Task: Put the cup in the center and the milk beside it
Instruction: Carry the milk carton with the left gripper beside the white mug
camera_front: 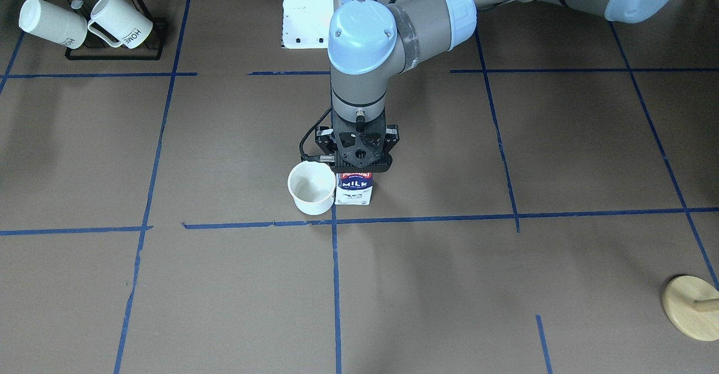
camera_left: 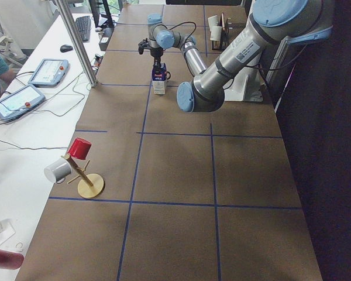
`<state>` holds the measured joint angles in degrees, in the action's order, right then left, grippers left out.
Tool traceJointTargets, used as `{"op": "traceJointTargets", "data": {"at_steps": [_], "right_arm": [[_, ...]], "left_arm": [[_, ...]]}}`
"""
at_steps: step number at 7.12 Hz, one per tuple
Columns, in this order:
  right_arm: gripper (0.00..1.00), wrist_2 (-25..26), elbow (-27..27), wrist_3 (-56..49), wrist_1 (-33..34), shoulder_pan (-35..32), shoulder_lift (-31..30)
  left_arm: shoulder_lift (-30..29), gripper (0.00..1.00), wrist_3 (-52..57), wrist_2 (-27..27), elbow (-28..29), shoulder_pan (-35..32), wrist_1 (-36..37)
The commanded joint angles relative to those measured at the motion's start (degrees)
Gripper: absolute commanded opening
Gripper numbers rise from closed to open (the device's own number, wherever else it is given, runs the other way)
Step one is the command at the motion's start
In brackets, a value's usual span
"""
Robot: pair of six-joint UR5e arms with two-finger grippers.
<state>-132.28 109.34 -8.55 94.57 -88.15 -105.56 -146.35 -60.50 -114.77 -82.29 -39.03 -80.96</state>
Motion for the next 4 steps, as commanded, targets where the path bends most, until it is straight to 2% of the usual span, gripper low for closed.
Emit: {"op": "traceJointTargets", "data": {"at_steps": [1,2,4], "right_arm": [[1.00,-0.1,0.0,0.2,0.0,0.0,0.0],[1.00,-0.1,0.0,0.3,0.0,0.0,0.0],[1.00,-0.1,0.0,0.3,0.0,0.0,0.0]], "left_arm": [[0.2,1.00,0.4,0.7,-0.6,-0.5,-0.4],[0.2,1.00,3.0,-1.6,-2.6,-2.6,2.0],[0.4,1.00,11.0,-6.6,-9.7,-7.4,12.4]]}}
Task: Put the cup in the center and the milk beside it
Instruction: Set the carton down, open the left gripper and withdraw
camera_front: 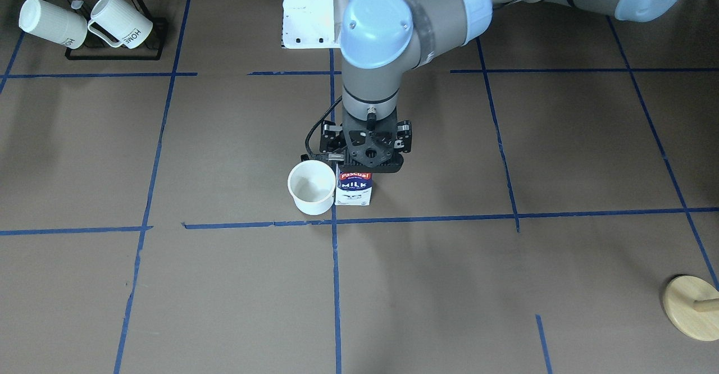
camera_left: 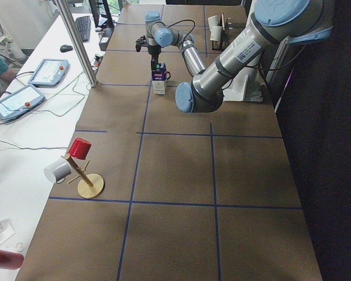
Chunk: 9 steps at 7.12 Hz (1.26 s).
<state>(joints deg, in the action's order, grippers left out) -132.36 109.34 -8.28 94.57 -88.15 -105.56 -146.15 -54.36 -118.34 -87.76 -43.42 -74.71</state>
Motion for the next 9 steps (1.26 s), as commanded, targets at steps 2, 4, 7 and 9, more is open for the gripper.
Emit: {"op": "traceJointTargets", "data": {"at_steps": [2,4,7,9], "right_arm": [[1.00,0.1,0.0,0.0,0.0,0.0,0.0],[1.00,0.0,0.0,0.0,0.0,0.0,0.5],[1.00,-0.4,0.1,4.9,0.1,0.0,0.6],[1.00,-0.7,0.1,6.9,0.0,0.1,0.7]], "left_arm": [[11.5,1.00,18.0,-7.8,-13.7,-10.4,9.6],[22.9,1.00,33.1,-8.7,-17.7,-18.9,9.0],[38.7,1.00,53.8,-15.6,-16.7,-34.6,8.2],[52.4,1.00,60.9,-18.9,-16.6,-41.6,1.8]]}}
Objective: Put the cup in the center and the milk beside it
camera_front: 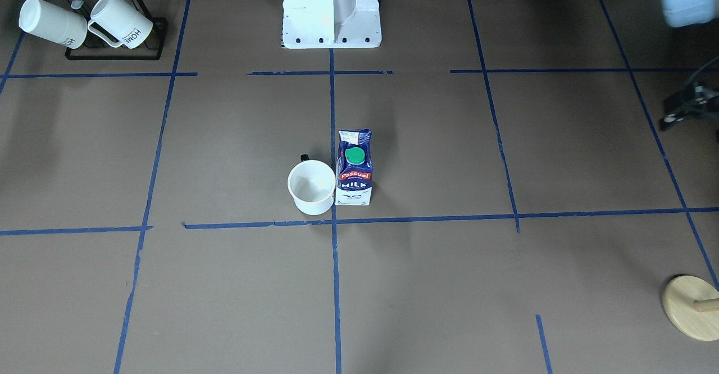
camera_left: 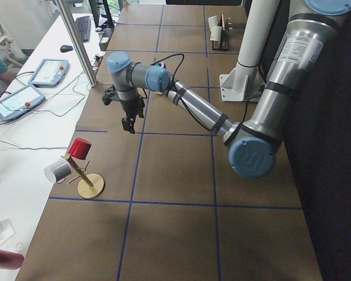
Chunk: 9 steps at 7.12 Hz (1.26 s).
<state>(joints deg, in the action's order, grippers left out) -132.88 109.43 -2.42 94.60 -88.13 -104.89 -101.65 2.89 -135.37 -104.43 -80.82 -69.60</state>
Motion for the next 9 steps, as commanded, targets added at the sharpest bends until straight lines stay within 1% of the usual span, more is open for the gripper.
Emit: {"op": "traceJointTargets", "data": {"at_steps": [1,3,5,7,8,9], "right_arm": [[1.00,-0.2,0.1,1.0,0.0,0.0,0.0],[1.00,-0.2,0.2,0.9,-0.1,0.1,0.1],[1.00,-0.2,0.1,0.9,-0.1,0.1,0.1],[1.00,-0.2,0.1,0.9,-0.1,0.1,0.1],[1.00,-0.2,0.0,0.8,-0.1,0.1,0.1],[1.00,-0.2,-0.1,0.8,-0.1,0.1,0.0]], "left_arm": [[14.0,1.00,4.0,-1.6,0.6,-5.6,-5.2],[17.4,1.00,4.0,-2.0,0.5,-8.1,-10.3],[23.6,1.00,3.9,-2.1,-0.2,-8.2,-18.7],[23.9,1.00,3.9,-1.3,0.5,-8.1,-19.3],[24.0,1.00,3.9,-1.2,-0.1,-8.1,-19.1],[24.0,1.00,3.9,-1.1,0.9,-8.0,-18.9]]}}
